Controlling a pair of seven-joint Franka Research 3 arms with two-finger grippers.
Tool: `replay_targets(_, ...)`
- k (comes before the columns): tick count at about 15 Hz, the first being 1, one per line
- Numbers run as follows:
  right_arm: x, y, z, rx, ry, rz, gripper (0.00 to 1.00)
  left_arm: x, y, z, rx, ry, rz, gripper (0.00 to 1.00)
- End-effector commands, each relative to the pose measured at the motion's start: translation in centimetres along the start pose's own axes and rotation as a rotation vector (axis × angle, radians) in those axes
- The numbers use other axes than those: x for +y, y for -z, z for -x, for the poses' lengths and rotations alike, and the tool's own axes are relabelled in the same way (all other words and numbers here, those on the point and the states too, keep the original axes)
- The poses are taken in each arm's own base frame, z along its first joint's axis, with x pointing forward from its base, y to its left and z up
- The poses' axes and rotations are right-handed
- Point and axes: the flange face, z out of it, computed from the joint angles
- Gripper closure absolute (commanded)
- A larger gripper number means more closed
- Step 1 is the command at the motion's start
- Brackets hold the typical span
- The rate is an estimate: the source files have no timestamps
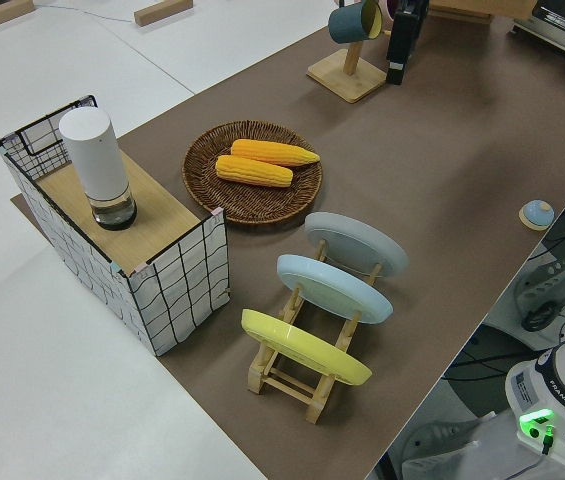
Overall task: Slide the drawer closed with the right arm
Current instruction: 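Move the right gripper up to the front of the open drawer, then push the drawer front with the right gripper away from the robot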
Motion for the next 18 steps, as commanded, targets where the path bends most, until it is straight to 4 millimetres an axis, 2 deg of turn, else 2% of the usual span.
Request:
replay_targets(1,-0.8,-4.2,0.6,-0.003,-0.07,-0.042,1.0,-0.1,0.4,0.3,0.005,-0.01,0.006,0.01)
replay_targets(4,-1.7,-5.5,-0.3,-0.001,-0.096,-0.068,1.0,-0.1,0.4,0.3,0.005,-0.01,0.006,0.01)
replay_targets(7,-3.4,-8.1,-2.2,-0.007,-0.154,-0.103,1.0,-0.1,0.4,0.3,0.005,-0.01,0.006,0.01)
replay_targets(9,-3.9,-9.5,-2.7,-0.017,-0.158,-0.097,1.0,-0.1,0.4,0.3,0.005,-0.01,0.006,0.01)
replay_targets(13,-4.7,-10.8,-3.6,-0.007,-0.168,-0.109,1.0,-0.1,0.4,0.3,0.005,-0.01,0.006,0.01)
replay_targets(18,-5.0,-11.2,-5.1,0.023,-0.177,-0.132,1.0,-0.1,0.4,0.3,0.005,-0.01,0.006,0.01)
